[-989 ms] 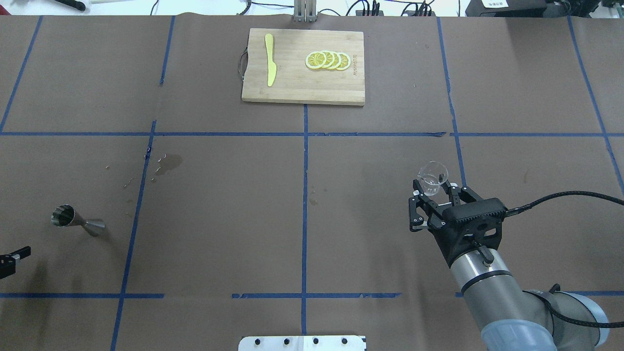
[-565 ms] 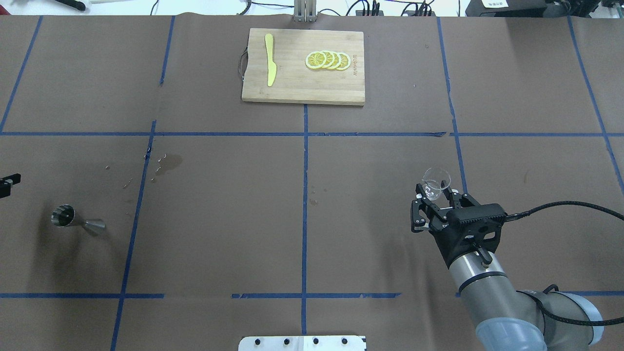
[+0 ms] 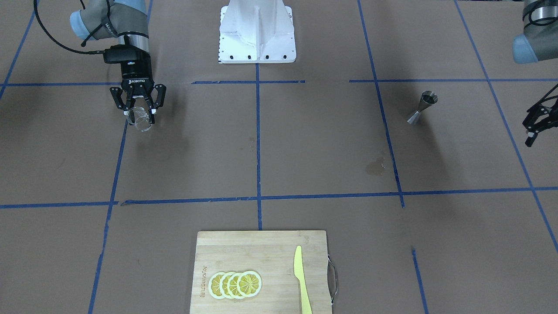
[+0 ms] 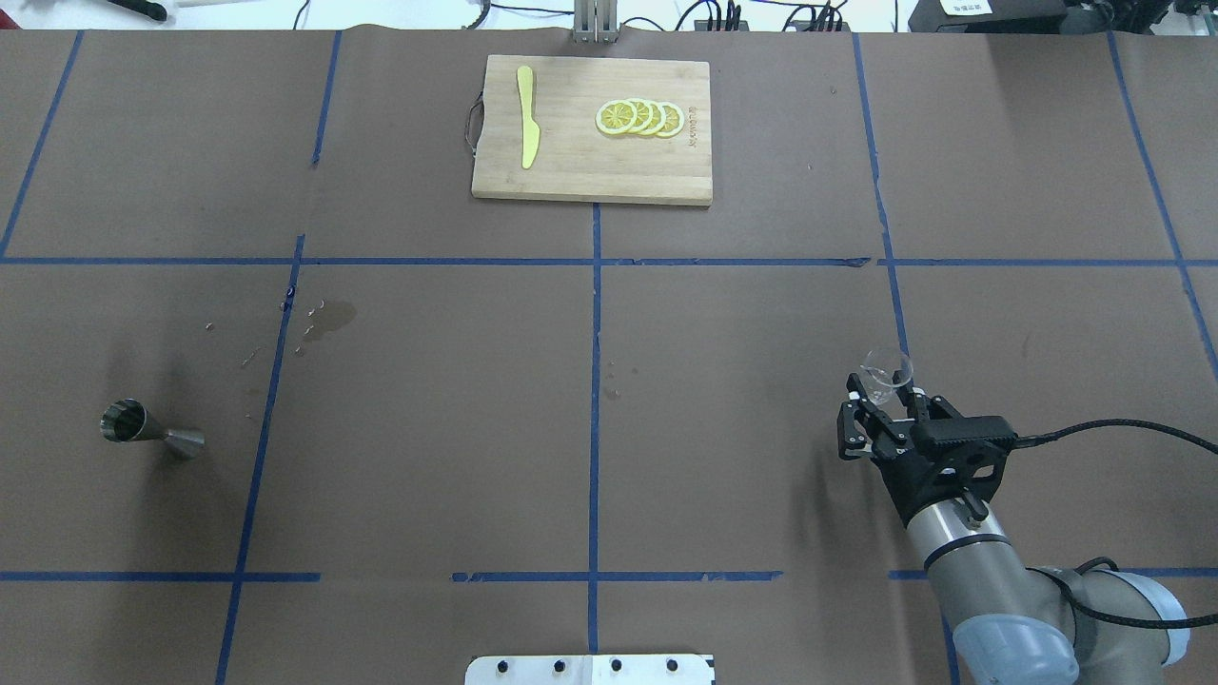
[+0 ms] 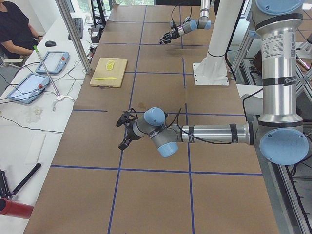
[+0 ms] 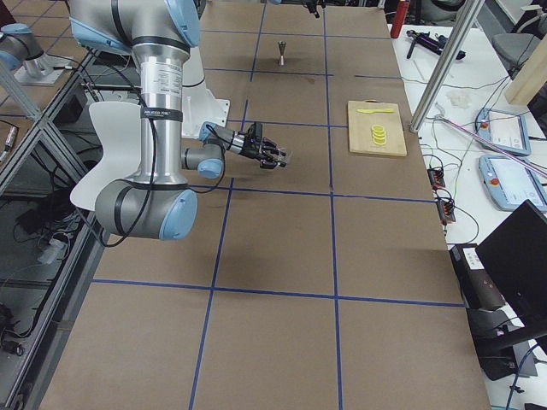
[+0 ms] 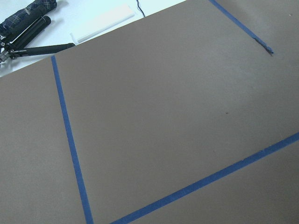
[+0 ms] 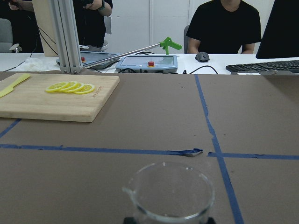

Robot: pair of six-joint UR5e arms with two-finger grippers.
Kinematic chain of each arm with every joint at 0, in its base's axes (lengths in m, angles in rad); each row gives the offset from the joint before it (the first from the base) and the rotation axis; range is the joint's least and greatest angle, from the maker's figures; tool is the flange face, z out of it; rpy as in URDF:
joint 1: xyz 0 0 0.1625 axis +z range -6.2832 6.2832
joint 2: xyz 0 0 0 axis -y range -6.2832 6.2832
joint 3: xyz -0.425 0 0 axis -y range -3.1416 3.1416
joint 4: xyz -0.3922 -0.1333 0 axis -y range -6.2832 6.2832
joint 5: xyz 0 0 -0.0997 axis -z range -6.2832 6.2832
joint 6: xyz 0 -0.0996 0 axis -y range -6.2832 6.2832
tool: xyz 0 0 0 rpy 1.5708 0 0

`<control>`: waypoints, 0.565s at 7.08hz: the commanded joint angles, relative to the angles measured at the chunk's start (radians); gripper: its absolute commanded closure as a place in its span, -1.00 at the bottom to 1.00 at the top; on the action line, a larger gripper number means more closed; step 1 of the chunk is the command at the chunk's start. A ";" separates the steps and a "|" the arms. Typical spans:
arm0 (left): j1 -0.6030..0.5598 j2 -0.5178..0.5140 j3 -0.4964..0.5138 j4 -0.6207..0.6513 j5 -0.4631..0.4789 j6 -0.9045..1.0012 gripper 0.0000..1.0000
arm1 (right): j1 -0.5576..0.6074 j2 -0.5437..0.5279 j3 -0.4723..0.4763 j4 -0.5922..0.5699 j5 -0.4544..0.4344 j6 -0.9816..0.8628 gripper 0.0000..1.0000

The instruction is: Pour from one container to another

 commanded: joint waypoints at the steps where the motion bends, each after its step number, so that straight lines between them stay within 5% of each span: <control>1: -0.073 0.010 0.028 0.026 -0.071 0.014 -1.00 | -0.003 -0.021 -0.159 0.209 -0.028 -0.008 1.00; 4: -0.083 0.019 0.030 0.018 -0.094 0.014 -1.00 | -0.015 -0.012 -0.161 0.208 -0.047 -0.009 1.00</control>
